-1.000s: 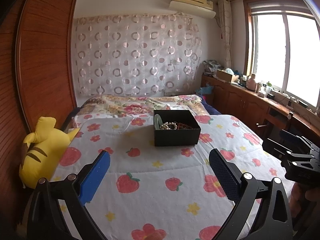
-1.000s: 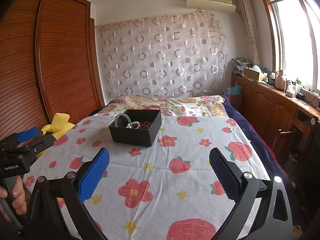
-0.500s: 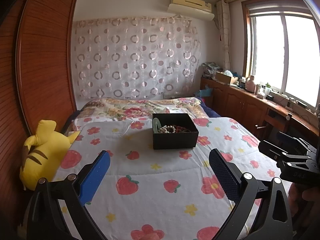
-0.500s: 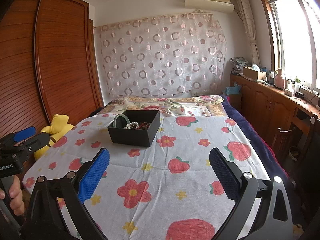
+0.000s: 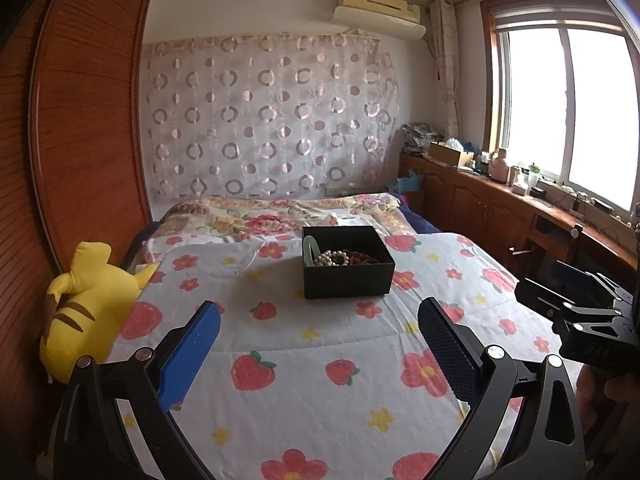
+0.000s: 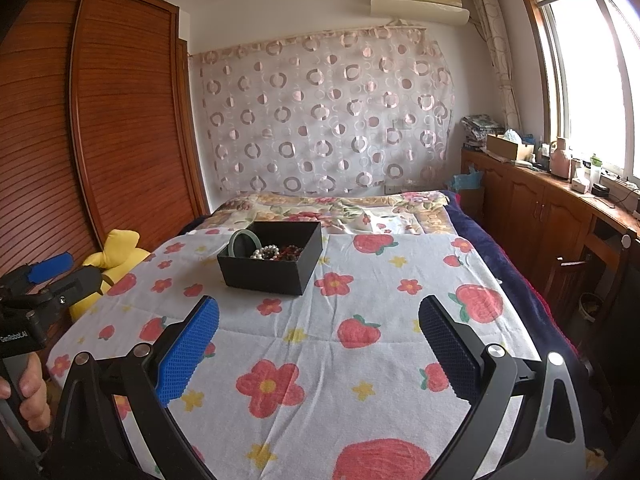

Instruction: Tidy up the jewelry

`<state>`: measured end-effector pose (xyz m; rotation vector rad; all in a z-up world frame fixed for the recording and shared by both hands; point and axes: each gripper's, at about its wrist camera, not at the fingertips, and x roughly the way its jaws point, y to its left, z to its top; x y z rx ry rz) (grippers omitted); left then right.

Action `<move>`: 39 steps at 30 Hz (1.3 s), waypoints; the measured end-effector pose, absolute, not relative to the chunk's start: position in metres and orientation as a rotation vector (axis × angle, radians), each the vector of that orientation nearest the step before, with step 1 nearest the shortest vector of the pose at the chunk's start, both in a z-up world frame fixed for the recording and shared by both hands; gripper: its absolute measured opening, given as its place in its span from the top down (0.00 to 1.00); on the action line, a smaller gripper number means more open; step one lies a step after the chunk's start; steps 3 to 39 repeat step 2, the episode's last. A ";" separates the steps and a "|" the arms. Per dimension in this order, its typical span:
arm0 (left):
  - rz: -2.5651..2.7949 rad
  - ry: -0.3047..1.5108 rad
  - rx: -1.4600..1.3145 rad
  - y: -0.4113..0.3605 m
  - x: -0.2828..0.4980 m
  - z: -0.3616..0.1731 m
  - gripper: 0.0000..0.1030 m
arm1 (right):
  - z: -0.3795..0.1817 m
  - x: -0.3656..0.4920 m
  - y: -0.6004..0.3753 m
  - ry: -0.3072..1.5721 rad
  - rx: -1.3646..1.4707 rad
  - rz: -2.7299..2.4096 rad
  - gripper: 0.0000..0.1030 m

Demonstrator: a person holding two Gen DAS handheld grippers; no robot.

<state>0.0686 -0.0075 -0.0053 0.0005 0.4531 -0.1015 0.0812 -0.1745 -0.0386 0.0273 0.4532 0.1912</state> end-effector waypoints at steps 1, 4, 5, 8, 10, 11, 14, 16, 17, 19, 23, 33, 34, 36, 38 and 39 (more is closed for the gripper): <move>-0.103 0.452 0.001 -0.007 0.067 -0.007 0.07 | -0.038 0.081 -0.175 0.454 0.028 0.192 0.02; -0.100 0.451 0.003 -0.007 0.068 -0.007 0.07 | -0.038 0.082 -0.176 0.454 0.028 0.191 0.02; -0.100 0.451 0.003 -0.007 0.068 -0.007 0.07 | -0.038 0.082 -0.176 0.454 0.028 0.191 0.02; -0.100 0.451 0.003 -0.007 0.068 -0.007 0.07 | -0.038 0.082 -0.176 0.454 0.028 0.191 0.02; -0.100 0.451 0.003 -0.007 0.068 -0.007 0.07 | -0.038 0.082 -0.176 0.454 0.028 0.191 0.02; -0.100 0.451 0.003 -0.007 0.068 -0.007 0.07 | -0.038 0.082 -0.176 0.454 0.028 0.191 0.02; -0.100 0.451 0.003 -0.007 0.068 -0.007 0.07 | -0.038 0.082 -0.176 0.454 0.028 0.191 0.02; -0.100 0.451 0.003 -0.007 0.068 -0.007 0.07 | -0.038 0.082 -0.176 0.454 0.028 0.191 0.02; -0.100 0.451 0.003 -0.007 0.068 -0.007 0.07 | -0.038 0.082 -0.176 0.454 0.028 0.191 0.02; -0.100 0.451 0.003 -0.007 0.068 -0.007 0.07 | -0.038 0.082 -0.176 0.454 0.028 0.191 0.02; -0.100 0.451 0.003 -0.007 0.068 -0.007 0.07 | -0.038 0.082 -0.176 0.454 0.028 0.191 0.02; -0.100 0.451 0.003 -0.007 0.068 -0.007 0.07 | -0.038 0.082 -0.176 0.454 0.028 0.191 0.02; -0.100 0.451 0.003 -0.007 0.068 -0.007 0.07 | -0.038 0.082 -0.176 0.454 0.028 0.191 0.02; -0.100 0.451 0.003 -0.007 0.068 -0.007 0.07 | -0.038 0.082 -0.176 0.454 0.028 0.191 0.02; -0.100 0.451 0.003 -0.007 0.068 -0.007 0.07 | -0.038 0.082 -0.176 0.454 0.028 0.191 0.02; -0.100 0.451 0.003 -0.007 0.068 -0.007 0.07 | -0.038 0.082 -0.176 0.454 0.028 0.191 0.02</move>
